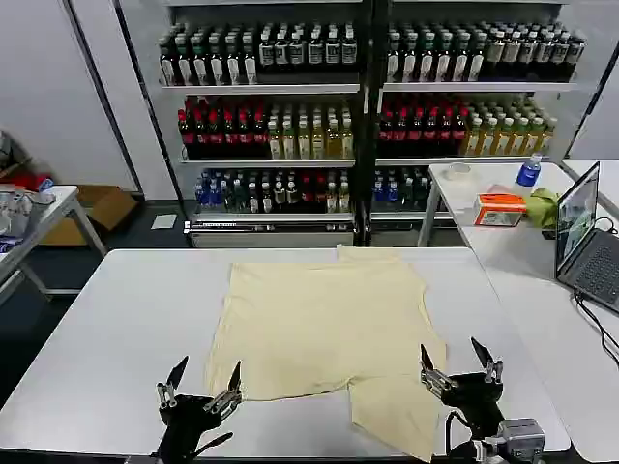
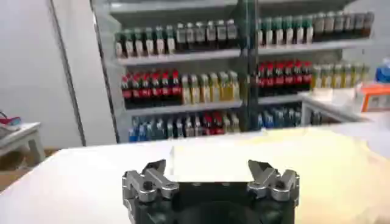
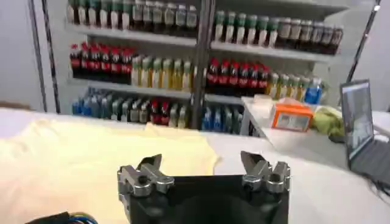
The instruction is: Fold and organize the clothes.
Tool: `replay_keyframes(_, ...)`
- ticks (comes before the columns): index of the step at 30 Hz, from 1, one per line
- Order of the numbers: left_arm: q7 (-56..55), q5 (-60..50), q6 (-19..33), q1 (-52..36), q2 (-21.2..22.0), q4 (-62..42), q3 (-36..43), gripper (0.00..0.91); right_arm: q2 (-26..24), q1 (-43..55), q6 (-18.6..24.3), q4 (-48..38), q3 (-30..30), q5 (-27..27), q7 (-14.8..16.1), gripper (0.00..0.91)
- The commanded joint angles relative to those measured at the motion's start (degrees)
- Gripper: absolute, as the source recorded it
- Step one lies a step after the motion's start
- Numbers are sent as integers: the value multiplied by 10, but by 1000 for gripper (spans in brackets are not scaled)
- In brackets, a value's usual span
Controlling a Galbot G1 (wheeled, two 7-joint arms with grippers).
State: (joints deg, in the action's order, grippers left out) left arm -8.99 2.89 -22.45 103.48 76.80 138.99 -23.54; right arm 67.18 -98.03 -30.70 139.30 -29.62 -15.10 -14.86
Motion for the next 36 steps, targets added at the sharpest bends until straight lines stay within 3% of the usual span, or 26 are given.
replay_keyframes(1,-1,0,-52,-14,-18,-30,-3,907,0,-1,-20,-20,4,1,-2,907)
replay_keyframes(13,2,41,-100,-47,-39,-71,4,907,1,3,-18,-48,16,4,-1,907)
replay_keyframes(23,1,41,-101,-89,-57,-112,9,907,7,-3,-18,-52,30,5,0,907)
replay_keyframes(31,1,60,-106,-111,-71,-141,8,907,0,-127,-5,13,13,13,-1,907)
replay_keyframes(36,-1,65,-106,-131,-75,-168,4,907,1,-152,4,1,19,19,0,907)
